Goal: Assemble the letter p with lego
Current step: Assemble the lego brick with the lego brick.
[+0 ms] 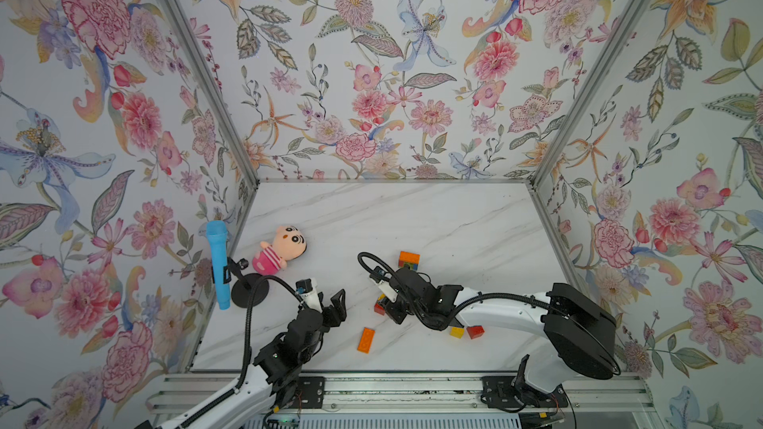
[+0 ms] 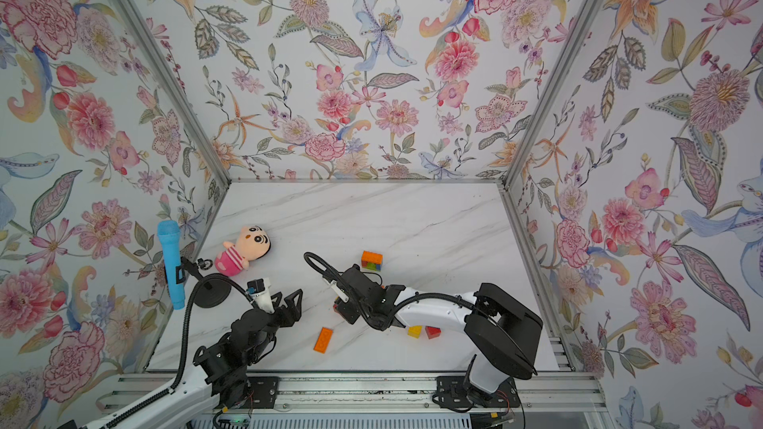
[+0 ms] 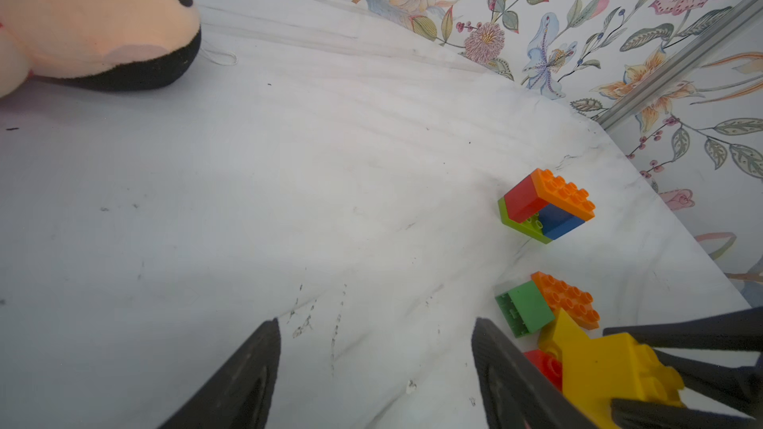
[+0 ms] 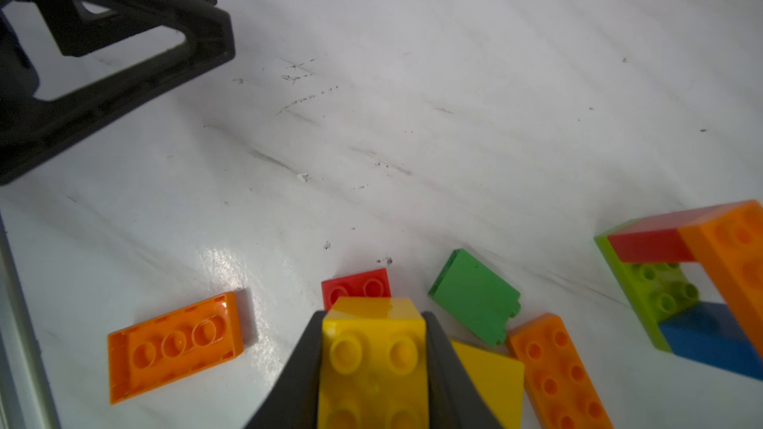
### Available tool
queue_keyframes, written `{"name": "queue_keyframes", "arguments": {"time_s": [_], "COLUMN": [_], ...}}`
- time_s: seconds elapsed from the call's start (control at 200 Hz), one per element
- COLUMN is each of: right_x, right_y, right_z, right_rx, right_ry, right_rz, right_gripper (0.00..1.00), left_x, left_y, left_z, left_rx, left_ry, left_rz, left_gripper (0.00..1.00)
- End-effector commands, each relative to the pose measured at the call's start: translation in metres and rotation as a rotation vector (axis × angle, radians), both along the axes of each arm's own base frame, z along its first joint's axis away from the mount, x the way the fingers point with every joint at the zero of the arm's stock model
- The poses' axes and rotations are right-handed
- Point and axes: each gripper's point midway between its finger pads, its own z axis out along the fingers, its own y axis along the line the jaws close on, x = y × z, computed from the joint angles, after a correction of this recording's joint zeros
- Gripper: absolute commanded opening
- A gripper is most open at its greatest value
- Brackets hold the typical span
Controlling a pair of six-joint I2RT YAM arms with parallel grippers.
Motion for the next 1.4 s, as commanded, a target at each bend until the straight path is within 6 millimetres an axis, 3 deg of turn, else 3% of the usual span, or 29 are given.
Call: {"name": "queue_keyframes", "arguments": {"time_s": [0.0, 0.38, 0.756, 1.391], "right_x": [-0.002, -0.005, -0.004, -0.002], "right_y": [0.014, 0.012, 0.009, 0.006], "right_z": [0.009, -0.006, 0.005, -0.012], "right_rx": [0.022, -0.034, -0.074, -0.114], "right_ry": [-0.017, -0.016, -0.005, 0.033], "right_rz": [0.073, 0.136, 0.168, 0.183], "right_gripper": [0.00, 0.00, 0.00, 0.00], "left_x": [-0.004, -0.003, -0.004, -0.004], "left_y": [-0.008, -0.017, -0.016, -0.017], "left_z": [-0.014, -0.015, -0.017, -0.016], "left_rx": [-0.010, -0.002, -0.002, -0.005], "left_ry": [0.020, 0.031, 0.035, 0.029], "left_rz": [-0.056, -0.099, -0.097, -0.106], "left_gripper": [0.77, 0.78, 0.78, 0.79]}}
